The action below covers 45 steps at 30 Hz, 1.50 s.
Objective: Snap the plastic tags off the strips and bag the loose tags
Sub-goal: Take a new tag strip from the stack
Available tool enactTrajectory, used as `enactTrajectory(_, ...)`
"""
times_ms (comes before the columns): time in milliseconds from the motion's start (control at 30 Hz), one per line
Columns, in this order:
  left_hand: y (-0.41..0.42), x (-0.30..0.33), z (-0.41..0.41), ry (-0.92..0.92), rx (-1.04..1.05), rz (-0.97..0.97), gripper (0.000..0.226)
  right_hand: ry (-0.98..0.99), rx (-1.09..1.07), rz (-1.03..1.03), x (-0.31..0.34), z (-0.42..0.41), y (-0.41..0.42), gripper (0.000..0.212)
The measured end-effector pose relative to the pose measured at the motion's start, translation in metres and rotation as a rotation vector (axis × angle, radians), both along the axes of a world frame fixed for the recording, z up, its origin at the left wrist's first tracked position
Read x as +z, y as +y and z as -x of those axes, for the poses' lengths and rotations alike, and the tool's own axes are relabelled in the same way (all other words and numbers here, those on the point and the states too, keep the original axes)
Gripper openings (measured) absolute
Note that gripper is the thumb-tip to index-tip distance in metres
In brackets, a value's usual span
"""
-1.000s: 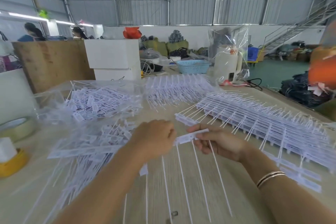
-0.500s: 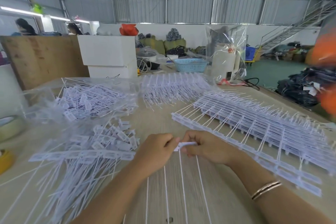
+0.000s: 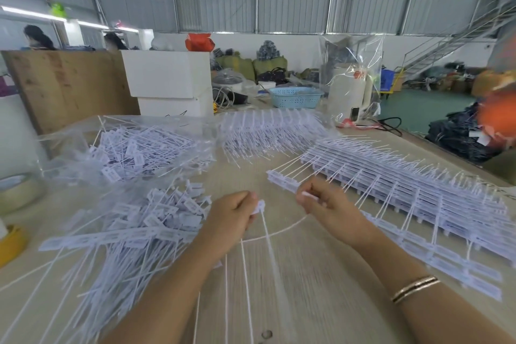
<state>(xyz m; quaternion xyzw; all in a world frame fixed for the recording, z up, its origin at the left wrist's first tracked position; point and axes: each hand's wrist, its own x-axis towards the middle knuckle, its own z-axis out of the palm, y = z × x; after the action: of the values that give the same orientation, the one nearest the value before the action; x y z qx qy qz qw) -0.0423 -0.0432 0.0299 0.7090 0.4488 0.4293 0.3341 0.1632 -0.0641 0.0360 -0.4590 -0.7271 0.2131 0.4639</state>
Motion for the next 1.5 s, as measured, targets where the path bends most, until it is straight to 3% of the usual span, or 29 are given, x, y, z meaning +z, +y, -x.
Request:
enactTrajectory(100, -0.006, -0.004, -0.008, 0.089, -0.021, -0.075, 0.041, -0.157, -0.012, 0.126, -0.012, 0.009, 0.005, 0.018)
enactTrajectory(233, -0.008, -0.004, -0.007, 0.097, -0.066, -0.094, 0.026, 0.207, 0.002, 0.23, -0.014, 0.016, 0.009, 0.029)
enactTrajectory(367, -0.008, -0.001, -0.007, 0.094, -0.02, -0.126, 0.031, 0.368, -0.084, 0.26, -0.01, 0.009, 0.005, 0.037)
enactTrajectory(433, -0.007, -0.001, -0.007, 0.124, -0.014, -0.155, 0.033, 0.246, -0.104, 0.268, -0.008, 0.01, 0.003, 0.038)
enactTrajectory(533, -0.009, -0.002, -0.009, 0.134, -0.022, -0.198, 0.034, -0.102, -0.105, 0.198, -0.013, 0.02, 0.001, 0.031)
enactTrajectory(667, -0.01, -0.005, -0.01, 0.158, -0.055, -0.21, 0.028, 0.098, -0.042, 0.174, -0.01, 0.035, -0.007, 0.031)
enactTrajectory(800, -0.009, -0.006, -0.005, 0.303, -0.079, -0.288, 0.022, -0.197, -0.013, 0.102, -0.012, 0.037, -0.008, 0.032)
enactTrajectory(867, -0.007, -0.003, 0.0, 0.479, -0.012, -0.378, 0.014, -0.058, 0.052, 0.143, -0.01, 0.035, -0.008, 0.026)
enactTrajectory(967, -0.003, -0.003, 0.003, 0.598, 0.032, -0.352, 0.036, 0.052, 0.115, 0.227, -0.009, 0.032, -0.009, 0.024)
enactTrajectory(1133, -0.002, -0.005, 0.0, 0.397, -0.071, -0.169, 0.045, 0.02, 0.197, 0.241, -0.008, 0.033, -0.012, 0.01)
enactTrajectory(1300, 0.001, -0.003, -0.001, 0.146, -0.1, -0.007, 0.041, 0.047, 0.139, 0.029, -0.008, 0.038, -0.011, 0.008)
enactTrajectory(1367, 0.003, 0.0, 0.001, 0.031, -0.058, 0.059, 0.043, 0.163, 0.056, -0.057, -0.009, 0.037, -0.01, 0.018)
enactTrajectory(1433, 0.002, 0.0, 0.005, 0.063, -0.038, 0.016, 0.042, 0.254, 0.002, -0.065, -0.008, 0.032, -0.009, 0.025)
enactTrajectory(1500, -0.001, -0.003, 0.004, 0.161, -0.037, -0.064, 0.041, 0.17, -0.043, -0.044, -0.011, 0.028, -0.006, 0.028)
